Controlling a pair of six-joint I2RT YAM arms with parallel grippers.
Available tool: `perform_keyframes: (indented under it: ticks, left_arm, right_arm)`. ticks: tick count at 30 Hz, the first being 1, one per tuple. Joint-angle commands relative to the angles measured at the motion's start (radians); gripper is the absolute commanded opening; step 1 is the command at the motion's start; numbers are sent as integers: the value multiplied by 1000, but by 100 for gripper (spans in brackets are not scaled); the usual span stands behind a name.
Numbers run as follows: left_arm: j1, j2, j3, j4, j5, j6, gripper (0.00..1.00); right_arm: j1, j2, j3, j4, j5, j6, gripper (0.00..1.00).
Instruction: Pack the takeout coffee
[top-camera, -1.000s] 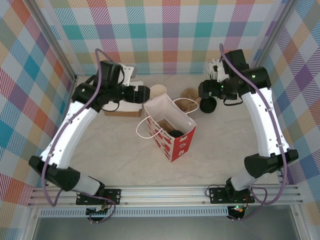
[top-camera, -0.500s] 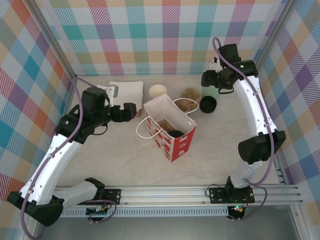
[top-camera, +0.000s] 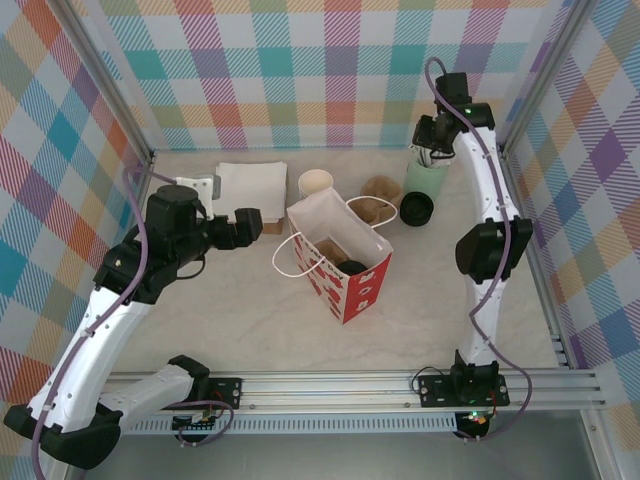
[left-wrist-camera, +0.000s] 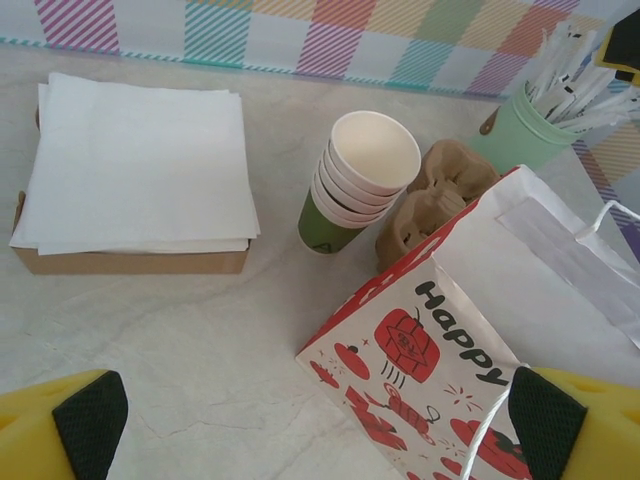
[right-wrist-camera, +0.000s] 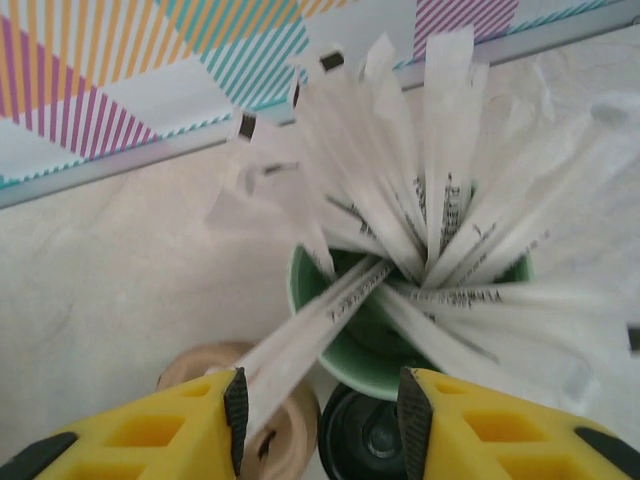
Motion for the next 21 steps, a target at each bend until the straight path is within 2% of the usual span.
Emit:
perform_keyframes:
  ticks: [1,21]
  left_arm:
    - [6,-16,-15,-15,-26,-7,100]
    - [6,2,-3,-24,-49,-6,100]
  right_arm:
    - [-3,42,91,-6,-2,-9,44]
    - [-16,187,191,55,-14,-56,33]
